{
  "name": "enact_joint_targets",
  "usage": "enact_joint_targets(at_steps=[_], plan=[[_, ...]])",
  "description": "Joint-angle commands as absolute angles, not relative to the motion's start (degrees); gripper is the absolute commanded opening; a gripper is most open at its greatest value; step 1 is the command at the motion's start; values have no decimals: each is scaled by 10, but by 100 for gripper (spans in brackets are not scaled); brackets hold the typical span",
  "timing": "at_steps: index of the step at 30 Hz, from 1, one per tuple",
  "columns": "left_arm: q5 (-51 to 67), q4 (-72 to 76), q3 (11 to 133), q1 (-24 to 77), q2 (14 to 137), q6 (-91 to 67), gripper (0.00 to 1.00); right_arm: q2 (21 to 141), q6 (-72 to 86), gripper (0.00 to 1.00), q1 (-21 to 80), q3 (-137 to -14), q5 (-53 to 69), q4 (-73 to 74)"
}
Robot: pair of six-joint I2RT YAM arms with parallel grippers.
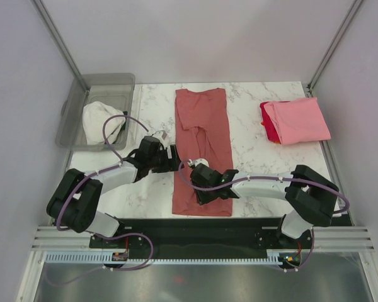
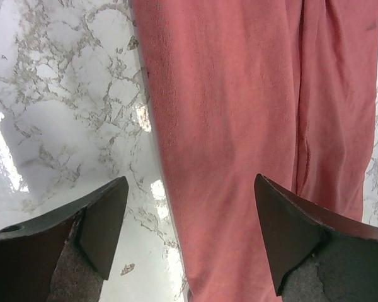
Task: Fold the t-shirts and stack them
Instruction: Fold the tshirt
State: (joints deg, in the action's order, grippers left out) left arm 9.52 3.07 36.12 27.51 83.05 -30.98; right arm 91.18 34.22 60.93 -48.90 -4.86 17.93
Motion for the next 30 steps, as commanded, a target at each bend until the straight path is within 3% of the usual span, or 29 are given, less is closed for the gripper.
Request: enact_joint_targets(at_steps=[1,4,8,9,27,30], plan=[[98,34,386,279,842,-294,88,917,344,37,615,-484,-44,161],[93,31,388,280,845,-293,82,911,351,28,621,-474,-38,158],[88,25,391,283,851,-289,75,878,361,2,634,-468,-29,157],[85,24,395,285,853,-288,73,872,363,0,635,-468,-27,157],[64,-10,424,294,889,-282,68,825,468,0,677,-448,-70,232],[59,-11,423,297,889,-280,68,824,473,8,676,-440,-90,236]])
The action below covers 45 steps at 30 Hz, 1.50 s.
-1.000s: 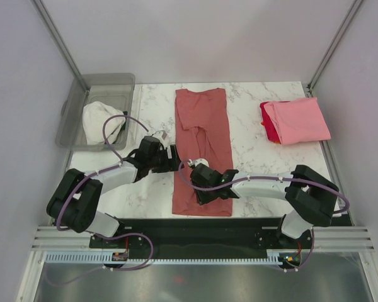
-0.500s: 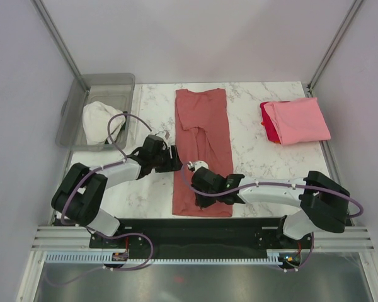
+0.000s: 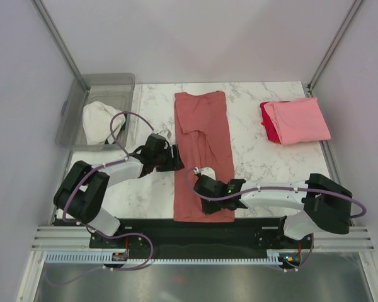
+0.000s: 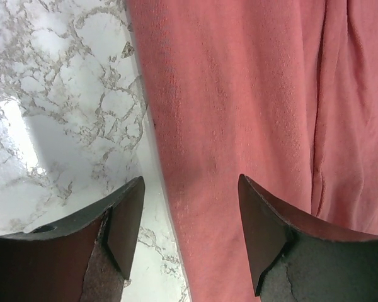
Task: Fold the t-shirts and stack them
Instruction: Fold the tshirt
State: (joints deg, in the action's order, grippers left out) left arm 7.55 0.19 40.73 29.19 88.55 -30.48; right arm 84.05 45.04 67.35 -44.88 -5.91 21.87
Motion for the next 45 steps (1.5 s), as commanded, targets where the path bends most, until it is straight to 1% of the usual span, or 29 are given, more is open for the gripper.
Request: enact_joint_targets(at_steps=[1,3,6,7,8,9,11,13,19,22,25,29,32,37,42,45], plan=[[59,-11,423,297,888,-280,68,825,474,9,676,-439,-98,237],[55,-12,424,298,886,-279,68,829,474,15,676,-441,-118,245],[49,-14,418,300,876,-277,68,836,466,18,676,-451,-121,257],[47,-15,417,301,871,-278,68,832,465,22,676,-453,-120,257],[42,-17,411,301,858,-277,68,828,464,31,675,-456,-119,257],[37,-17,404,304,845,-278,68,823,464,35,676,-457,-119,255],[19,-17,385,308,807,-282,68,798,461,41,675,-458,-116,251],[18,-24,374,309,784,-289,68,774,454,43,676,-459,-116,248],[13,-107,363,318,691,-313,70,712,454,43,670,-452,-118,250],[26,-141,350,324,645,-322,71,700,452,42,653,-433,-113,255],[39,-175,337,332,613,-343,71,704,452,39,638,-411,-105,251],[61,-185,314,338,582,-364,71,727,448,39,636,-403,-96,242],[69,-192,313,340,572,-366,72,741,446,37,637,-395,-81,225],[95,-207,333,344,583,-367,72,747,446,25,636,-377,-56,205],[91,-216,347,345,593,-358,72,743,448,26,637,-364,-32,187],[98,-216,348,345,600,-359,72,736,446,22,637,-360,-17,179]])
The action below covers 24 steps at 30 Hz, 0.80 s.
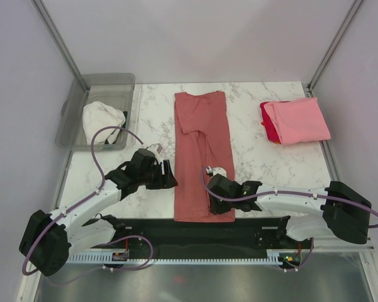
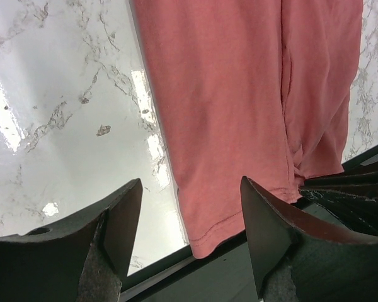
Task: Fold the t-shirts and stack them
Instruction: Fold the tshirt
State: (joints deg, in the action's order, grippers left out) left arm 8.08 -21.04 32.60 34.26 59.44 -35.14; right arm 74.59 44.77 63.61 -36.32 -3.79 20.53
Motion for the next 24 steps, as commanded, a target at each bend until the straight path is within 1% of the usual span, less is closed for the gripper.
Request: enact_joint_targets(at_steps=[1,3,4,15,22,23,24], plan=[[99,-218,347,345,599,-359,72,732,445,18,636,-360,-13,180],[98,-219,347,345,599,-357,72,721,442,10,637,-362,-5,179],[98,-221,348,345,599,-357,72,717,441,0,637,-363,-4,179],[100,-231,351,346,609,-356,72,664,444,0,636,-374,-2,196],[105,-236,351,352,614,-361,72,702,444,0,641,-367,50,144],[105,-236,351,356,614,-362,72,711,444,1,644,-367,55,133],[104,-235,351,358,616,-364,72,727,444,4,645,-367,57,128]])
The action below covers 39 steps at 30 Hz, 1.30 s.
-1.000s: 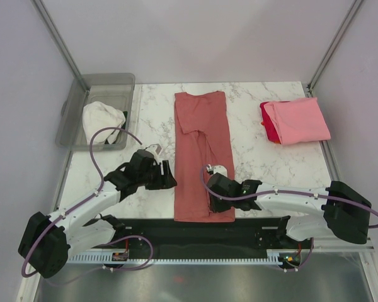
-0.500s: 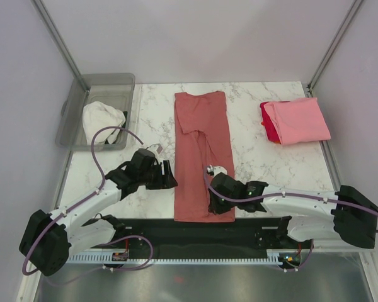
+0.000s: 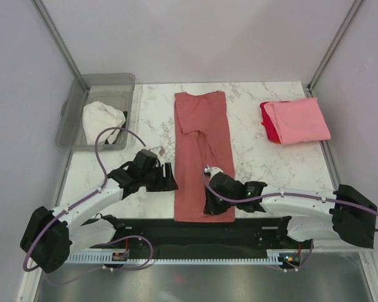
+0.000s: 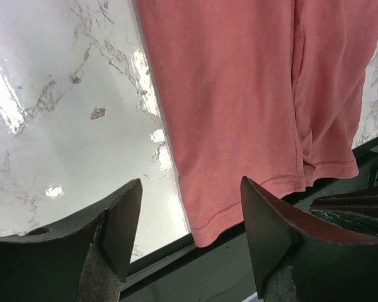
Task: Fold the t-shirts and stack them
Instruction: Fold the tshirt
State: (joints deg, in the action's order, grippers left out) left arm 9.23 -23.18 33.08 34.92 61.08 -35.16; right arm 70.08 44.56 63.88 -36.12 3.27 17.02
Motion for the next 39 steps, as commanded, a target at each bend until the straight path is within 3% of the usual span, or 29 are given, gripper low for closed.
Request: enact_joint_targets(at_steps=[1,4,6,10,18,25,30,34,39], plan=[[102,-236,350,359,619,-366,72,733,443,16,647,-371,57,127],[100,-236,348,372,621,-374,72,730,444,39,648,-370,39,126],[99,-236,342,386,623,-386,72,707,442,47,648,-369,10,140],[83,-237,327,414,621,-405,75,682,444,48,646,-377,-65,205],[76,-237,283,449,580,-442,99,620,483,51,619,-328,-159,315],[96,-238,257,473,541,-468,100,533,518,58,611,-265,-147,326],[92,-235,244,496,553,-490,89,526,523,55,609,-245,-133,314],[98,-220,239,508,574,-496,71,547,523,50,608,-239,-127,288],[108,-200,218,520,578,-514,66,559,526,49,607,-220,-89,262]])
